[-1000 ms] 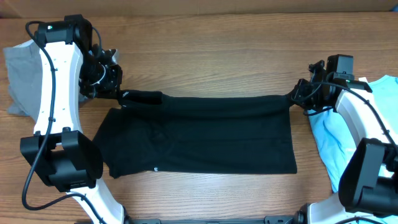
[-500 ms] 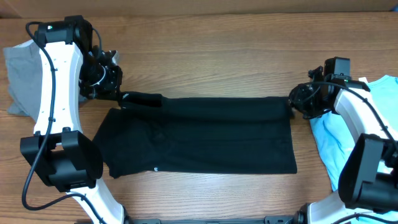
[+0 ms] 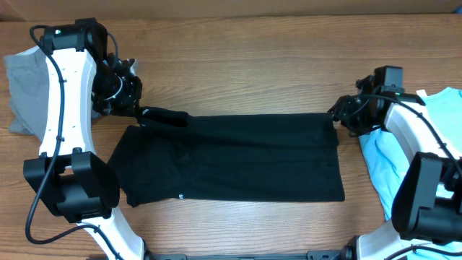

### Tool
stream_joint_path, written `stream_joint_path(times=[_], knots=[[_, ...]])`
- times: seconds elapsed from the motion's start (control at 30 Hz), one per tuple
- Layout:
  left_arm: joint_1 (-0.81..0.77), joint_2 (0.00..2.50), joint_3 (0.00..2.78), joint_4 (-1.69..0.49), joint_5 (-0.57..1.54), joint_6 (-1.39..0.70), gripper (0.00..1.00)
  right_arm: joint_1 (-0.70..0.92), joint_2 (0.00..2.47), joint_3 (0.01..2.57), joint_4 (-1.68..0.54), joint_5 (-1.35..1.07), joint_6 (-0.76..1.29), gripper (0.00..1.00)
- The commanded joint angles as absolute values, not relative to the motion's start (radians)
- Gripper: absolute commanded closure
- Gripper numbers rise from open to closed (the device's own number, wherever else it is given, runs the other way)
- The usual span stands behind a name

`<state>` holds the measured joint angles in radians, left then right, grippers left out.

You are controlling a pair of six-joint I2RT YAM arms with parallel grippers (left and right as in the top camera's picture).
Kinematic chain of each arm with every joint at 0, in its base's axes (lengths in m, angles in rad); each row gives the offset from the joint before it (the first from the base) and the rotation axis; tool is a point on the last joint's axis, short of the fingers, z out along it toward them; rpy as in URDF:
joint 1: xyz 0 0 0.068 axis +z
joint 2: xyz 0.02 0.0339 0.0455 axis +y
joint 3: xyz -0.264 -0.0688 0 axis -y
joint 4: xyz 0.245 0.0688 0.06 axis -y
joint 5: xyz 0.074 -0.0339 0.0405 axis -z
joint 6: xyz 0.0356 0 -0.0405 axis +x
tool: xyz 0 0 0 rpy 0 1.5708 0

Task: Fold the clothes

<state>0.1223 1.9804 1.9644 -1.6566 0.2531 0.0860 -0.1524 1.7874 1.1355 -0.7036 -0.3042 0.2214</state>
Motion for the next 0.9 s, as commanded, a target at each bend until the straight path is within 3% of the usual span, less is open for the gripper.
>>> stream_joint_path(times=[0.0, 0.23, 0.33, 0.43, 0.57, 0.67, 0.73, 0.87], knots=[[0.124, 1.967, 1.972, -1.655, 0.254, 0.109, 0.96, -0.143, 1.803, 1.102, -0.706, -0.264, 0.265, 0.51], [0.124, 1.967, 1.972, -1.649, 0.254, 0.109, 0.96, -0.131, 1.803, 1.048, -0.655, -0.274, 0.288, 0.55], [0.124, 1.967, 1.972, -1.649, 0.254, 0.109, 0.96, -0.131, 1.803, 1.046, -0.625, -0.286, 0.289, 0.71], [0.124, 1.967, 1.972, -1.647, 0.254, 0.109, 0.96, -0.131, 1.802, 1.051, -0.589, -0.290, 0.289, 0.75], [0.124, 1.967, 1.972, -1.649, 0.251, 0.110, 0.96, -0.131, 1.801, 1.061, -0.599, -0.318, 0.281, 0.93], [0.124, 1.967, 1.972, -1.647, 0.251, 0.110, 0.96, -0.133, 1.797, 1.063, -0.601, -0.313, 0.257, 0.93], [0.124, 1.967, 1.972, -1.645, 0.251, 0.110, 0.96, -0.136, 1.795, 1.074, -0.608, -0.288, 0.258, 0.77], [0.124, 1.967, 1.972, -1.645, 0.252, 0.113, 0.96, -0.139, 1.795, 1.084, -0.614, -0.289, 0.258, 0.66]])
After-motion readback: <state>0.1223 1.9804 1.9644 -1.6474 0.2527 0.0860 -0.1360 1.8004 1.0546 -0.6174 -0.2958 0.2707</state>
